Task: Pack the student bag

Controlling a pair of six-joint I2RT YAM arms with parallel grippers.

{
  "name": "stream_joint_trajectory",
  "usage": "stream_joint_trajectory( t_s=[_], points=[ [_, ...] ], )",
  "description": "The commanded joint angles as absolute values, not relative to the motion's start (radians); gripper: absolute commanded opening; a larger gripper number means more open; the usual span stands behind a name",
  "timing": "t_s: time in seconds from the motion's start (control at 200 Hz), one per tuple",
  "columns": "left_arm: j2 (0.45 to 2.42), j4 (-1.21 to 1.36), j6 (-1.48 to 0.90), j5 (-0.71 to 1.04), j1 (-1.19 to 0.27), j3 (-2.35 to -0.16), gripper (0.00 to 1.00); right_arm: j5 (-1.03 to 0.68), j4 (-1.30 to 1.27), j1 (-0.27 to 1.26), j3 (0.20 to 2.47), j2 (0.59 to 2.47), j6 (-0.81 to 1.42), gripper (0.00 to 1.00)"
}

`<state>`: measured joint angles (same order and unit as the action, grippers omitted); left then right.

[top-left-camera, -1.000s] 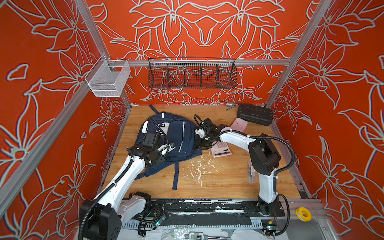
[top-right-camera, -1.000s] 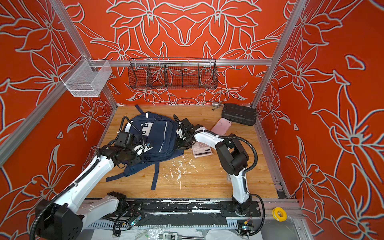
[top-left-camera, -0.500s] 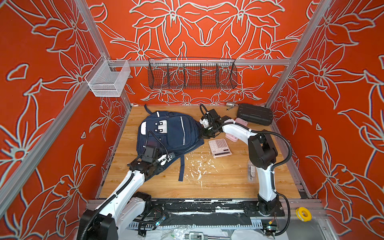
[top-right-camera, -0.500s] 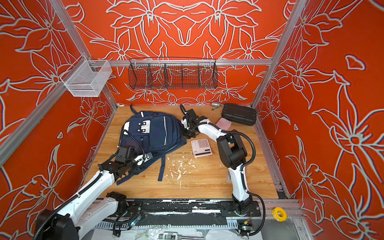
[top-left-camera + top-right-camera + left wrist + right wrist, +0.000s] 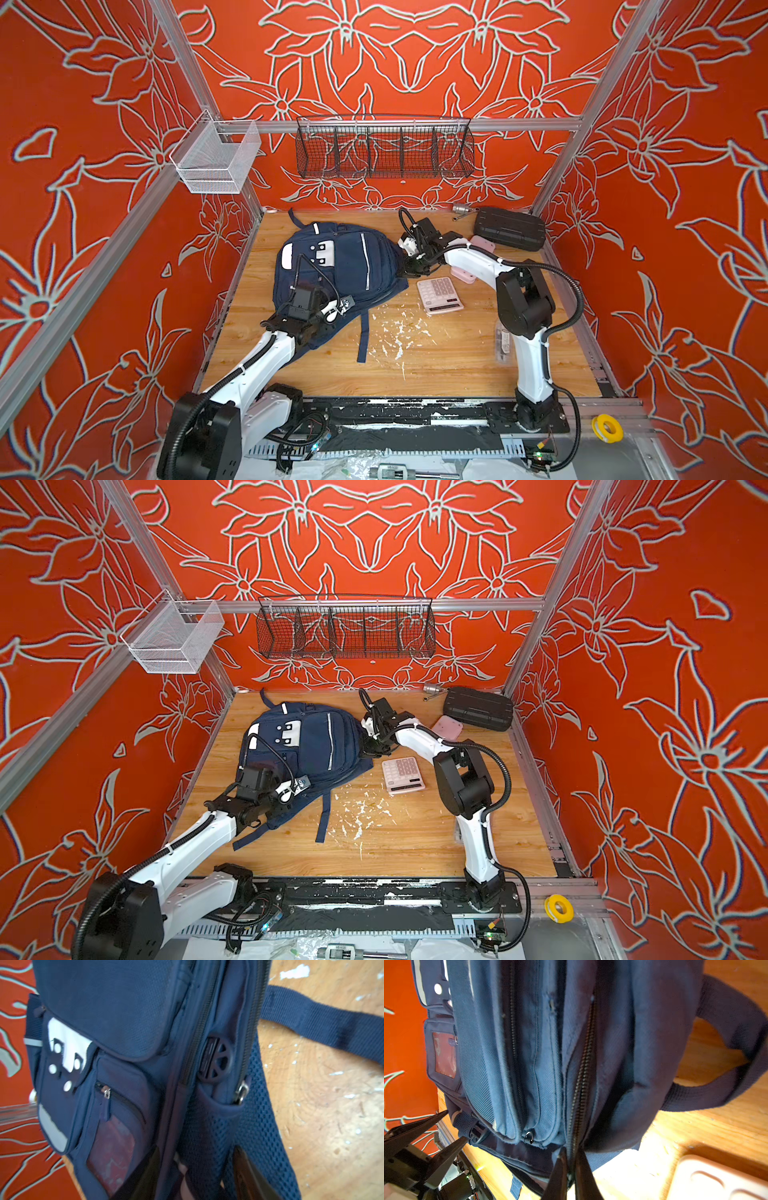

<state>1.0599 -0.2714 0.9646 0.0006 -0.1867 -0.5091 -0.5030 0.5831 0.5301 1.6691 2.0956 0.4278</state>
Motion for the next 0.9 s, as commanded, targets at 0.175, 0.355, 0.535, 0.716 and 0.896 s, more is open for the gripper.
stream_joint_trajectory(
  t_s=[0.175,0.355,0.535,0.716,0.896],
  points=[
    [1.165,-0.252,0.972,0.067,-0.187,-0.550,0.55,-0.544,0.608,0.539,1.705,2.082,0.407,0.16],
    [1.191,-0.254,0.981,0.066,-0.190,-0.543,0.44,-0.542,0.605,0.539,1.703,2.066,0.387,0.25],
    [1.207,-0.365,0.926,0.094,-0.193,-0.621,0.00,-0.491,0.597,0.539,1.693,2.026,0.336,0.44],
    [1.201,-0.618,0.637,0.125,-0.218,-0.807,0.00,-0.411,0.324,0.539,1.485,1.854,0.304,0.59],
    [1.157,-0.694,0.517,0.194,-0.229,-0.865,0.00,-0.269,0.155,0.570,1.311,1.682,0.076,0.61]
  ],
)
